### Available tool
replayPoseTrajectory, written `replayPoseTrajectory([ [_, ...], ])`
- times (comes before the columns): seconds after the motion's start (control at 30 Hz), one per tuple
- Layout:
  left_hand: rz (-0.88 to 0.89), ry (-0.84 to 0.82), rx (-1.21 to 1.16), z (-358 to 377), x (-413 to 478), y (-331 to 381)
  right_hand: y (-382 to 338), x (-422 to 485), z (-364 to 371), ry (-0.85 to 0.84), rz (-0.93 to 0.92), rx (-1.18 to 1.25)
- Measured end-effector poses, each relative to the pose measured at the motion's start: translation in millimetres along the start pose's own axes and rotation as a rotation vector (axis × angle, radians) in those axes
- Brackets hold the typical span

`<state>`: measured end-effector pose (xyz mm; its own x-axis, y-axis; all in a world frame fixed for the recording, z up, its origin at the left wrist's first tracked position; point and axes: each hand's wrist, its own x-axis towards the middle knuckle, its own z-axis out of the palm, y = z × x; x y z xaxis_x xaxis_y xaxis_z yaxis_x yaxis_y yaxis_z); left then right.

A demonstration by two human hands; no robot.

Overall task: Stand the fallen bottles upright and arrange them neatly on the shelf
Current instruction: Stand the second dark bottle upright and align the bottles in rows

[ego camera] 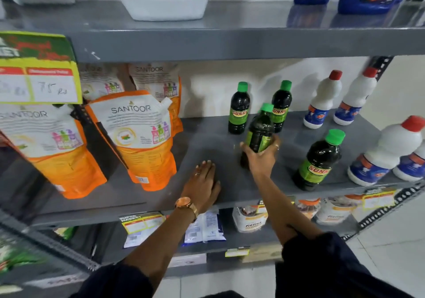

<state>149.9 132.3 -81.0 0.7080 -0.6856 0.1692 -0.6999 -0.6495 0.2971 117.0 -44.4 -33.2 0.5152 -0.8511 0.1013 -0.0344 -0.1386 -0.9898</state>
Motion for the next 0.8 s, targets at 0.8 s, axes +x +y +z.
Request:
replayPoseTrajectory([
  [0.8,0.009,0.06,-0.015,3,-3,0,8,27,21,-0.06,-0.116,-0.206],
])
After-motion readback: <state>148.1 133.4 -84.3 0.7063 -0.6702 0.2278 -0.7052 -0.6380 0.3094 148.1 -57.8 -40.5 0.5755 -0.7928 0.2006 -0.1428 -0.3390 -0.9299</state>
